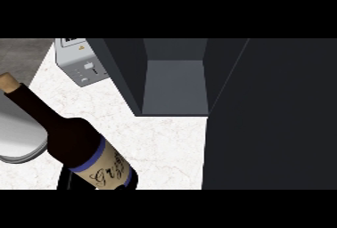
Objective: Pick up the wine, place it into the cabinet and close the cabinet
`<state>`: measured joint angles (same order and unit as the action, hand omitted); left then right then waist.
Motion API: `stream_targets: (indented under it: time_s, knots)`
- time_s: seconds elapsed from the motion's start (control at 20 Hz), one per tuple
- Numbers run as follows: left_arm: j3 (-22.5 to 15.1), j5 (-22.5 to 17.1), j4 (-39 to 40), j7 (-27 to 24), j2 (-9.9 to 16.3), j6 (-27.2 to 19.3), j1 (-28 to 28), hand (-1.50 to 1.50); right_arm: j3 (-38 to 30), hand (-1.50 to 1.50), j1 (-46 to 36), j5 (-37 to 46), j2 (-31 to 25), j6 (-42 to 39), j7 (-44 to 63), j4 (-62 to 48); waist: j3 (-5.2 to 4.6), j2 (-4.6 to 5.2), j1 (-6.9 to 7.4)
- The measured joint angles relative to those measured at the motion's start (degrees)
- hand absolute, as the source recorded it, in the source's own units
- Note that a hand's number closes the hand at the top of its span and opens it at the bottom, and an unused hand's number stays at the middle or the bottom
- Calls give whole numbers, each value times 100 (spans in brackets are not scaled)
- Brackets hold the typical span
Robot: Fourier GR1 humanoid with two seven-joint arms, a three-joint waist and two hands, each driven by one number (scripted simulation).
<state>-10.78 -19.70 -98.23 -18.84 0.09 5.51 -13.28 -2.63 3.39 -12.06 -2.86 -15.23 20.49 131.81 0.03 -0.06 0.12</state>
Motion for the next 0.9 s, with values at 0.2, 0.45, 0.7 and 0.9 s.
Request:
stream_targets:
  time_s: [0.2,0.45,0.7,0.9]
  knots:
    - [-182,-164,-119,550,-4,-651,667,150,-36,-150,43,-91,-21,-7,70,62,-2,2,-23]
    - [-250,-132,291,656,-6,-1219,1531,150,-165,-150,42,-227,-63,-86,-17,-49,-2,5,-34]
    - [-376,-39,712,636,-7,-1863,2324,150,-68,-150,192,-84,10,-165,-197,-92,-1,7,-43]
    - [-570,151,1047,729,-7,-2341,2875,150,-86,-150,94,-43,-4,-131,-180,-155,-2,8,-46]
